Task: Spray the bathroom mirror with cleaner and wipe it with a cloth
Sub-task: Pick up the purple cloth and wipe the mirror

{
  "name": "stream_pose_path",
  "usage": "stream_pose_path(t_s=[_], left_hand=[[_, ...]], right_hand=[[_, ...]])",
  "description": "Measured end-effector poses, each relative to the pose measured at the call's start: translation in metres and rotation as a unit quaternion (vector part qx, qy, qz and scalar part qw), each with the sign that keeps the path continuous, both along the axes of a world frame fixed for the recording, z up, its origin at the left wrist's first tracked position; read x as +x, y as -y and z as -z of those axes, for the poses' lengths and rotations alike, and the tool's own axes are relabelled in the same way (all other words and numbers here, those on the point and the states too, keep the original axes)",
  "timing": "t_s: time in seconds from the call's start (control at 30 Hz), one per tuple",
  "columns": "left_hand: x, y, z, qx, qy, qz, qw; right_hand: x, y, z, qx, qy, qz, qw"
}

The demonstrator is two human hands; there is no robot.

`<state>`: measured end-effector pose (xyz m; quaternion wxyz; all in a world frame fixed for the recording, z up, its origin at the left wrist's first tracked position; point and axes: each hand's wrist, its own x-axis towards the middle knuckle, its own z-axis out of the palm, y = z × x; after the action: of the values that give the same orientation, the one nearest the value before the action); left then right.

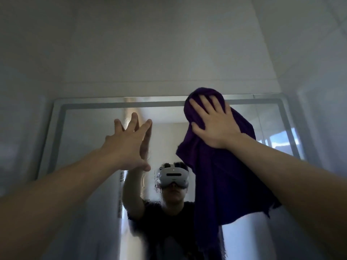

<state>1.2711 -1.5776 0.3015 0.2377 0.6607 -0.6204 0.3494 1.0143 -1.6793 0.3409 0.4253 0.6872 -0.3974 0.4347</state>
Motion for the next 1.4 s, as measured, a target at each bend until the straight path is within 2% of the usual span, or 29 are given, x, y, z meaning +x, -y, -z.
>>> stream_pose_path(t_s=[0.1,0.2,0.43,0.6,0.73,0.8,0.97,1.03,1.13,1.23,1.4], left_hand=[[0.0,0.001,0.0,0.0,0.013,-0.007,1.0],[0.001,-0.001,-0.001,0.002,0.014,-0.007,1.0],[0.002,-0.006,-0.003,0.014,0.011,-0.018,1.0],[0.003,-0.013,-0.002,0.022,0.017,-0.021,0.999],[0.003,-0.013,-0.001,0.02,0.028,-0.031,0.999],[0.002,-0.012,-0.002,0.02,0.037,-0.036,0.998],[0.013,-0.019,-0.011,0.047,0.057,-0.012,0.997],[0.031,-0.027,-0.009,0.029,0.042,-0.002,0.999],[0.07,-0.033,0.005,0.026,-0.004,-0.049,0.998],[0.098,-0.03,0.016,0.05,-0.049,-0.048,0.996],[0.109,-0.024,0.02,0.038,-0.073,-0.015,0.997]], right_hand=[[0.033,-0.001,-0.011,-0.003,0.008,-0.009,1.0],[0.058,-0.008,0.001,-0.011,-0.032,-0.017,0.999],[0.085,-0.026,0.099,0.016,-0.137,-0.03,0.99],[0.063,-0.019,0.187,0.023,-0.268,-0.049,0.962],[0.014,-0.012,0.199,0.021,-0.36,-0.027,0.932],[-0.007,-0.009,0.185,0.032,-0.331,-0.018,0.943],[-0.03,-0.007,0.114,0.042,-0.147,0.016,0.988],[-0.021,-0.006,0.075,0.033,-0.086,0.022,0.995],[0.012,-0.006,0.023,0.017,-0.024,0.001,1.0],[0.056,-0.009,-0.011,0.007,-0.014,-0.017,1.0],[0.113,-0.018,-0.019,-0.017,-0.068,-0.024,0.997]])
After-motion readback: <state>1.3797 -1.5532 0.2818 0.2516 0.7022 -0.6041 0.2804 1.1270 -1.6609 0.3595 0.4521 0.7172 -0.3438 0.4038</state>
